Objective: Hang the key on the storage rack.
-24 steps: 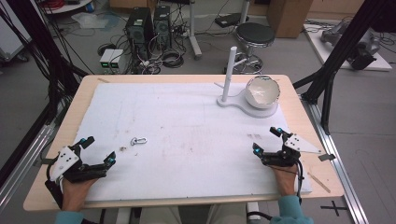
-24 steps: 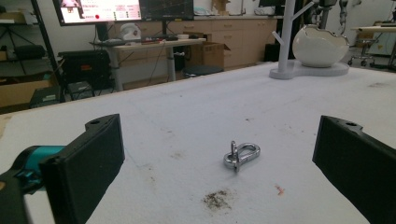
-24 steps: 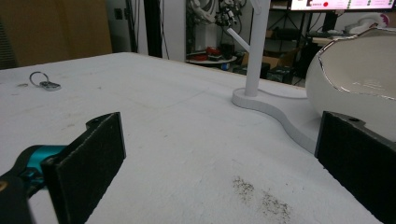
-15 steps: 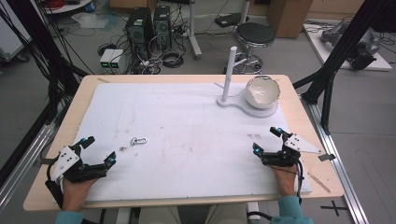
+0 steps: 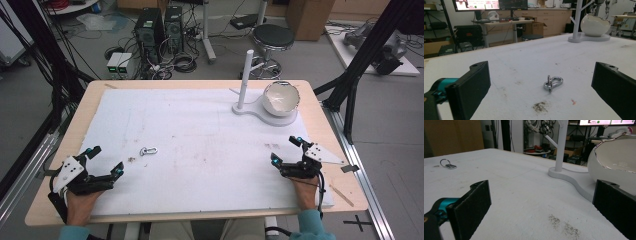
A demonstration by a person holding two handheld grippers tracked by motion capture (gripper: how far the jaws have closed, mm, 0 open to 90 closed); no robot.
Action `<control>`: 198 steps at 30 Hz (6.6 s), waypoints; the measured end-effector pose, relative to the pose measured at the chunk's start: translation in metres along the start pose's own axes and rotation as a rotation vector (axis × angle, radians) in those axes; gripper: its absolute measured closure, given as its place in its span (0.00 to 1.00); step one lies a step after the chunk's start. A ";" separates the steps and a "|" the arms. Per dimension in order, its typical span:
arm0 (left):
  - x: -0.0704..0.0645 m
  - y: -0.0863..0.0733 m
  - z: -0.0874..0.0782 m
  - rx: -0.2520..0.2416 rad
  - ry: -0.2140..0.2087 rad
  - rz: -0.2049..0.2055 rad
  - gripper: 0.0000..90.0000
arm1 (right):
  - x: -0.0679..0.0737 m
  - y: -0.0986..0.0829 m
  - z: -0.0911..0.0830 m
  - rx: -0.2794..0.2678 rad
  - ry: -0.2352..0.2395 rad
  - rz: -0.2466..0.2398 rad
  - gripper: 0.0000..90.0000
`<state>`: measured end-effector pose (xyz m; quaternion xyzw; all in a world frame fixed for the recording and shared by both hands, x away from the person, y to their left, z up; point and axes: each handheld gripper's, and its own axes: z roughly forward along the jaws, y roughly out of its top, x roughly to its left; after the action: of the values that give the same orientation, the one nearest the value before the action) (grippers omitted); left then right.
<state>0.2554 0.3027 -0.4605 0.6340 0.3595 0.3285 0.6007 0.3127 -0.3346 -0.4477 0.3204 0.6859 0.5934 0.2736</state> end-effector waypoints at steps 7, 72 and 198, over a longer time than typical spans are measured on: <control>-0.003 0.014 0.001 0.028 0.009 -0.002 0.03 | 0.000 0.000 0.000 -0.005 0.008 0.005 0.01; -0.004 0.079 0.145 0.934 -0.226 0.115 0.03 | -0.001 -0.001 -0.003 -0.035 -0.003 0.019 0.01; -0.040 0.132 0.154 0.434 -0.628 0.042 0.99 | 0.019 0.110 0.025 -0.007 0.398 -0.085 0.01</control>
<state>0.3728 0.1851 -0.3375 0.8236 0.2060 0.0468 0.5263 0.3321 -0.2944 -0.3422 0.1668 0.7371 0.6353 0.1587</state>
